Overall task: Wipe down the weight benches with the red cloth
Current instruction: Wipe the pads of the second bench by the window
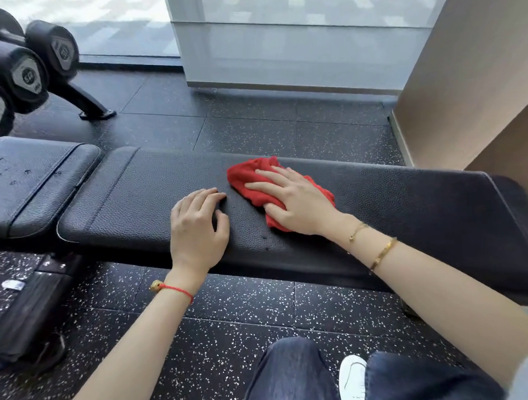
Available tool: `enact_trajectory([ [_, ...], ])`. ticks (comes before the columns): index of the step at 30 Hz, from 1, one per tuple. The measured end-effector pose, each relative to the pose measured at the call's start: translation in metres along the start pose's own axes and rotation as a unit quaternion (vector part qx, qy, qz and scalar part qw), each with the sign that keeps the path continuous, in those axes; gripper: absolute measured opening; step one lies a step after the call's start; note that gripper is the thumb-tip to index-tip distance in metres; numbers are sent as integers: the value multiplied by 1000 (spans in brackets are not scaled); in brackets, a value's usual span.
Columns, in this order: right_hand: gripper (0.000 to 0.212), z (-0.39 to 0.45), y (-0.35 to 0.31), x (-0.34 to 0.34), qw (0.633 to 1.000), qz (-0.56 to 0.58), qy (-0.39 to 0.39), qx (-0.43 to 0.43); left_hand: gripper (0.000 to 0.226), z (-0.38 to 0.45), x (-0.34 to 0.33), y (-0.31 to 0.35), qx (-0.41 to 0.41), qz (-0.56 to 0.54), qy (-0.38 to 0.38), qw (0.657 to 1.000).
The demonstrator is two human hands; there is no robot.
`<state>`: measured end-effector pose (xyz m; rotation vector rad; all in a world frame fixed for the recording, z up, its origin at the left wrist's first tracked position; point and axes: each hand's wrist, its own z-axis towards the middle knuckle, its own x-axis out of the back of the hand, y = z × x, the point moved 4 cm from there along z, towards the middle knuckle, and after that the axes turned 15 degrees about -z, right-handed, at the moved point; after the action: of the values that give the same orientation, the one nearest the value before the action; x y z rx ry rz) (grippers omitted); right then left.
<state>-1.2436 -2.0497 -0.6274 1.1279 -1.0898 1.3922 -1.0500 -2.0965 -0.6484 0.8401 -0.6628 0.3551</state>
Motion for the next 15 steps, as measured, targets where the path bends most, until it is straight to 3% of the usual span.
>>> enact_trajectory([
  [5, 49, 53, 10, -6, 996, -28, -23, -88, 34, 1, -1, 0, 2, 3, -1, 1000],
  [8, 48, 73, -16, -10, 998, -20, -25, -59, 34, 1, 0, -1, 2, 8, -4, 1000],
  [12, 49, 40, -30, -5, 1000, -4, 0, 17, 34, 1, 0, -1, 2, 10, -3, 1000],
  [15, 49, 11, -5, -1, 1000, -13, 4, -9, 33, 2, 0, -1, 5, 1, -2, 1000],
])
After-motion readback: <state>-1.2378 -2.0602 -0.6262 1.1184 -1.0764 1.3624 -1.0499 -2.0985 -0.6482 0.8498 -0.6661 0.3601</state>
